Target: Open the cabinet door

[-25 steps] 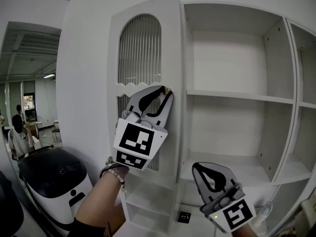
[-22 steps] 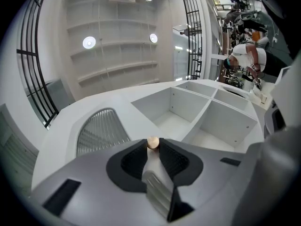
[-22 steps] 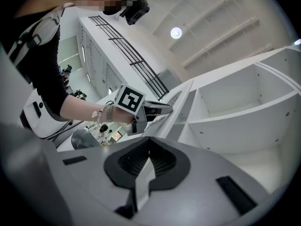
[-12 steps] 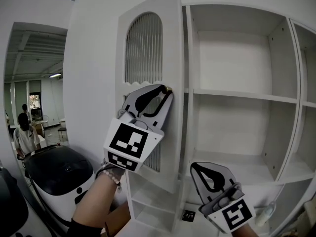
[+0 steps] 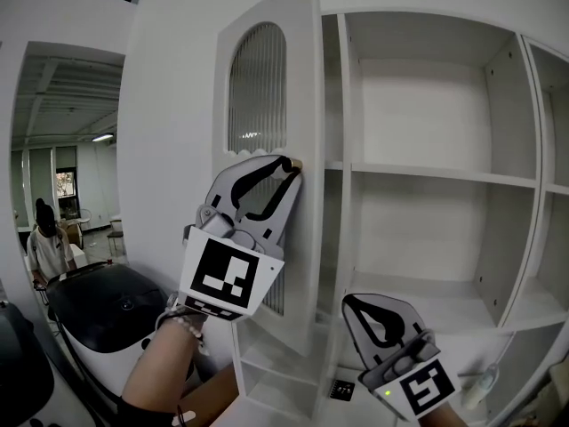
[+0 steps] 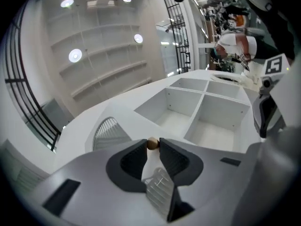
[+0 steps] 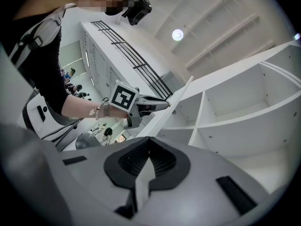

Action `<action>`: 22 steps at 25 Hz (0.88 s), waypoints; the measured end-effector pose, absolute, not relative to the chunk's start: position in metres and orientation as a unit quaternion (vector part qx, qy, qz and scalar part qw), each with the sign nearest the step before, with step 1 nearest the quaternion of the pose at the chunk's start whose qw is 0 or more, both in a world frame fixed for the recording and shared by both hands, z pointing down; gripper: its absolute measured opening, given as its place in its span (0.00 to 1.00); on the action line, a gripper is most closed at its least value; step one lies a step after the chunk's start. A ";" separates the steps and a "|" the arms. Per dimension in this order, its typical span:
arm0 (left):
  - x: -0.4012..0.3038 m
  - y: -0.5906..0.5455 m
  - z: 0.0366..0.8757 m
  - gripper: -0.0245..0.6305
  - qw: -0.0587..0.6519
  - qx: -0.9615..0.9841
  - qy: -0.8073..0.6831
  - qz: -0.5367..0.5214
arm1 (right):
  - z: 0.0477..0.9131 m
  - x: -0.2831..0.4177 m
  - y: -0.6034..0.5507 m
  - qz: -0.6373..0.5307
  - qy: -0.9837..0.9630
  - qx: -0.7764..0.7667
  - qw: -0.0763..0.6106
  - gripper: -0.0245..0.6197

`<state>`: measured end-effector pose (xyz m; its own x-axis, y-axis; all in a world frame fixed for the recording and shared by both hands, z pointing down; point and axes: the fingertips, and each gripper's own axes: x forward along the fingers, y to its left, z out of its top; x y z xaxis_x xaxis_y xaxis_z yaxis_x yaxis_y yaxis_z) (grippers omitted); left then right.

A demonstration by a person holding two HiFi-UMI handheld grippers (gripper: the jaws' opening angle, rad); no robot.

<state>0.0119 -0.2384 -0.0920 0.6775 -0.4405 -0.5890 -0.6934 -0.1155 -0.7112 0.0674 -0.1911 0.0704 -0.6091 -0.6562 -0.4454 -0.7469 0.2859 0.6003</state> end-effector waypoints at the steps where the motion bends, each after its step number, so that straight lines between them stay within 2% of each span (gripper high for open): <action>1: 0.010 -0.237 -0.091 0.16 0.550 -0.732 0.387 0.113 | 0.070 0.065 -0.191 0.406 0.801 -0.436 0.057 0.04; 15: 0.004 -0.230 -0.092 0.15 0.540 -0.740 0.377 0.136 | 0.070 0.055 -0.204 0.385 0.821 -0.414 0.079 0.05; 20: 0.004 -0.230 -0.092 0.15 0.539 -0.740 0.380 0.133 | 0.077 0.045 -0.208 0.367 0.839 -0.395 0.077 0.19; 22: 0.004 -0.231 -0.092 0.15 0.536 -0.741 0.381 0.135 | 0.080 0.041 -0.210 0.363 0.842 -0.393 0.075 0.21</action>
<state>0.0035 -0.2306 -0.0920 0.6734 -0.4202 -0.6082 -0.7092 -0.1349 -0.6920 0.0409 -0.2100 0.0800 -0.6802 -0.6063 -0.4120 -0.7156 0.4278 0.5521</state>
